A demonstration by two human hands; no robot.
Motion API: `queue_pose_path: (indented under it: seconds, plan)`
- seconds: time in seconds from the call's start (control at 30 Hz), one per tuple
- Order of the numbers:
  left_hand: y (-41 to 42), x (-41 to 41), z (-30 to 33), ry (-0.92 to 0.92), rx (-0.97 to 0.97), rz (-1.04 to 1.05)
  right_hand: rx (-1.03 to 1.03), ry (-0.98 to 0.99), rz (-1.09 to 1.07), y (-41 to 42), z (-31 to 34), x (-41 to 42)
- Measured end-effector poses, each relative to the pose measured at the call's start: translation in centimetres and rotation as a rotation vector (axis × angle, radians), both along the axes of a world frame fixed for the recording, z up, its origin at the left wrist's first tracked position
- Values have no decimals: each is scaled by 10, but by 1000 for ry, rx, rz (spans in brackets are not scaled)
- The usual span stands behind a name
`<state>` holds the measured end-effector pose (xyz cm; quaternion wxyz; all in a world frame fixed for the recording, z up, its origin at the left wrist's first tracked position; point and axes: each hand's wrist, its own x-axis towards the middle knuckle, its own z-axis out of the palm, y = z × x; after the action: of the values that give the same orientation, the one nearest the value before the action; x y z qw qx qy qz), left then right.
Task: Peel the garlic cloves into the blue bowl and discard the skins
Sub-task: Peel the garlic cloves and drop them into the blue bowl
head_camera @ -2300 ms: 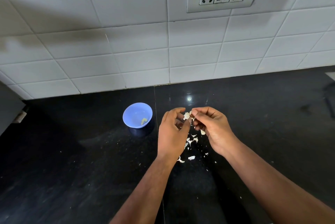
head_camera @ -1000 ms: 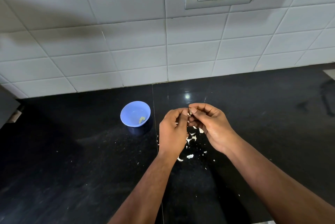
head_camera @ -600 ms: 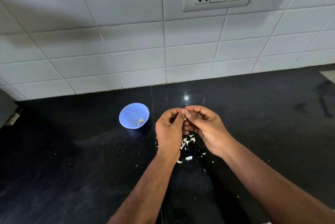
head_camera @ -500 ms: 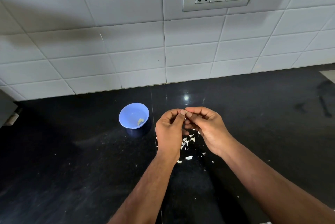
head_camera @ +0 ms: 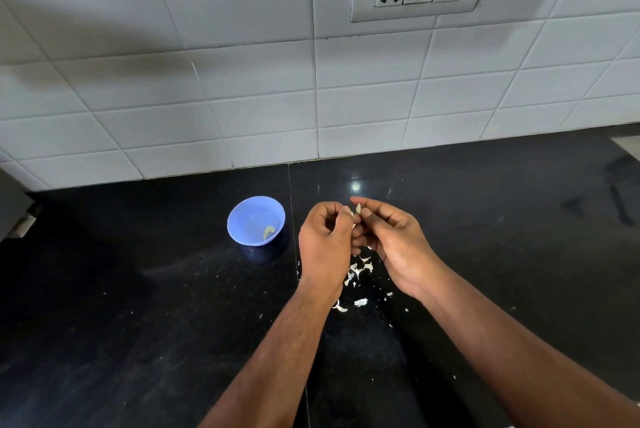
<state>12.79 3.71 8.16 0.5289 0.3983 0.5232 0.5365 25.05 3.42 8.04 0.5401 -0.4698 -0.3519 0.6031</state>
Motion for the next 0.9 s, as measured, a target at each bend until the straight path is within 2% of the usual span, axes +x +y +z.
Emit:
queue_pose_path:
  seconds: [0.1, 0.3, 0.53, 0.67, 0.8, 0.9]
  plan:
    - [2, -5, -4, 24, -23, 41, -23, 27, 10, 1, -1, 1]
    - [8, -22, -23, 299, -82, 26, -38, 74, -47, 2, -4, 6]
    - [8, -26, -31, 469, -61, -130, -25, -150, -69, 2, -12, 10]
    - [4, -22, -30, 323, -147, -97, -8, -251, -18, -2, -16, 17]
    - [2, -19, -19, -106, -373, -161, -33, -313, 4, -3, -16, 17]
    - [-1, -23, -14, -324, -459, -296, -16, -327, 42, -3, -13, 15]
